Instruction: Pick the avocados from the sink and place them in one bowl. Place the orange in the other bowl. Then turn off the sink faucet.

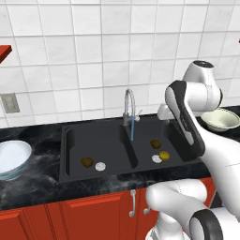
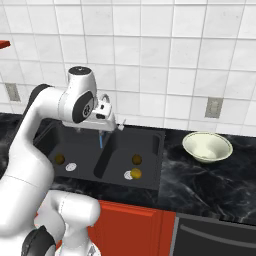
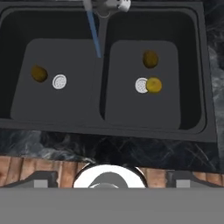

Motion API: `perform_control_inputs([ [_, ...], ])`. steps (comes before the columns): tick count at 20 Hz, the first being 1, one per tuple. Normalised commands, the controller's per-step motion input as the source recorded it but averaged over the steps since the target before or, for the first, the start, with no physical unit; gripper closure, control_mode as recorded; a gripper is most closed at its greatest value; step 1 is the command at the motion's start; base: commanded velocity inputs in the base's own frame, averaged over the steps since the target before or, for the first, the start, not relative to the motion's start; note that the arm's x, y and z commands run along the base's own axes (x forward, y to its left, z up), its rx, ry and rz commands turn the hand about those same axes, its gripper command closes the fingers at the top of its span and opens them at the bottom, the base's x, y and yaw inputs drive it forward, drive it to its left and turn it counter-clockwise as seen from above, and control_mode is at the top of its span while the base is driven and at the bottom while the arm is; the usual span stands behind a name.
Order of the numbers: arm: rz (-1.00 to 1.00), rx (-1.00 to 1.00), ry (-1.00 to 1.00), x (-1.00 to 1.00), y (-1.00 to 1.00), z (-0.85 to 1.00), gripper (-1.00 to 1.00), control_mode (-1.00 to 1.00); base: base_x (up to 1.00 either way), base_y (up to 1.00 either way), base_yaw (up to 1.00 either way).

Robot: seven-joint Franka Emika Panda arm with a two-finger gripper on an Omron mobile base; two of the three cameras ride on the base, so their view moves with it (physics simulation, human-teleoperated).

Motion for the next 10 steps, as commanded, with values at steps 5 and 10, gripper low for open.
perform_control_inputs([
  [5, 0.0, -0.01, 0.06, 0.0, -0.33, -0.4, -1.0, -1.0, 0.0, 0.0, 0.0],
  [10, 0.0, 0.0, 0.05, 0.07, -0.27, -0.36, -1.0, -1.0, 0.0, 0.0, 0.0],
])
